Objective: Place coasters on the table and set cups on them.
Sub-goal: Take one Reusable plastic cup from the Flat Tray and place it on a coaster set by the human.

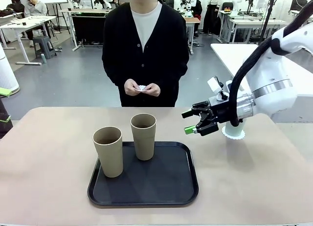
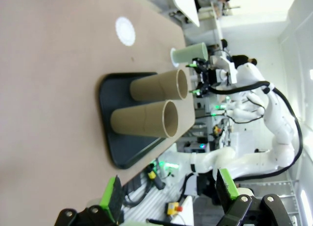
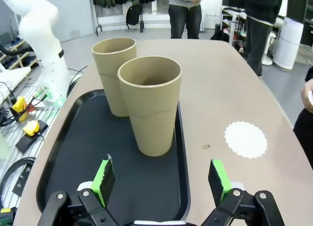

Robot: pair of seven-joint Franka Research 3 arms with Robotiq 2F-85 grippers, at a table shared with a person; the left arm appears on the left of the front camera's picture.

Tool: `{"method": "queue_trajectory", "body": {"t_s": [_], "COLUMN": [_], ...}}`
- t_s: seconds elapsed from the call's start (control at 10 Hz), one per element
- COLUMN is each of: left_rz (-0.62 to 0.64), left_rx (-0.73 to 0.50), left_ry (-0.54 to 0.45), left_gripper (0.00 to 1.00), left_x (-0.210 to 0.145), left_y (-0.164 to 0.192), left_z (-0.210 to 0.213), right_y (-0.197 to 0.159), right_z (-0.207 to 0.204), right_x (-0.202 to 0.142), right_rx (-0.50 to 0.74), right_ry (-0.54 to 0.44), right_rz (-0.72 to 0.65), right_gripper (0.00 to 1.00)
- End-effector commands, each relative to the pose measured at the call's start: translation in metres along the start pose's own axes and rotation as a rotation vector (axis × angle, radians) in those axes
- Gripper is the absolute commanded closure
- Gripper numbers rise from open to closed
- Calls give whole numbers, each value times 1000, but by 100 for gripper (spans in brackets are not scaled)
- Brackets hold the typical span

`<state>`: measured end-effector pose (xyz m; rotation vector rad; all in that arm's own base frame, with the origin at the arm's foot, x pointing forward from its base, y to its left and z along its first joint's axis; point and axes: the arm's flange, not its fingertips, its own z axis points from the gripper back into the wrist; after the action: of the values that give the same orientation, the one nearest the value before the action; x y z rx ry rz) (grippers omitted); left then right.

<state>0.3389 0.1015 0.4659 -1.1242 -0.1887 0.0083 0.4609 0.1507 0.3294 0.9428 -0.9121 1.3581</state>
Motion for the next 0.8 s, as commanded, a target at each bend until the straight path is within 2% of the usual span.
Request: {"method": "queue_trajectory", "body": {"t_s": [0.0, 0.5, 0.6, 0.7], "left_rz": [-7, -7, -7, -7], "left_rx": [-11, -11, -11, -11], "left_ry": [-4, -4, -4, -4], "left_gripper": [0, 0, 0, 0], "left_x": [0, 0, 0, 0], "left_y": [-1, -1, -1, -1], "left_z": [1, 1, 1, 1], "right_y": [-8, -4, -1, -2], "right_z": [-21, -54, -54, -44], "right_x": [-8, -23, -20, -22], "right_rx": [-34, 2, -12, 34], "right_ry": [-34, -4, 21, -3], "right_rz": [21, -11, -42, -30], "right_gripper": [0, 0, 0, 0]}}
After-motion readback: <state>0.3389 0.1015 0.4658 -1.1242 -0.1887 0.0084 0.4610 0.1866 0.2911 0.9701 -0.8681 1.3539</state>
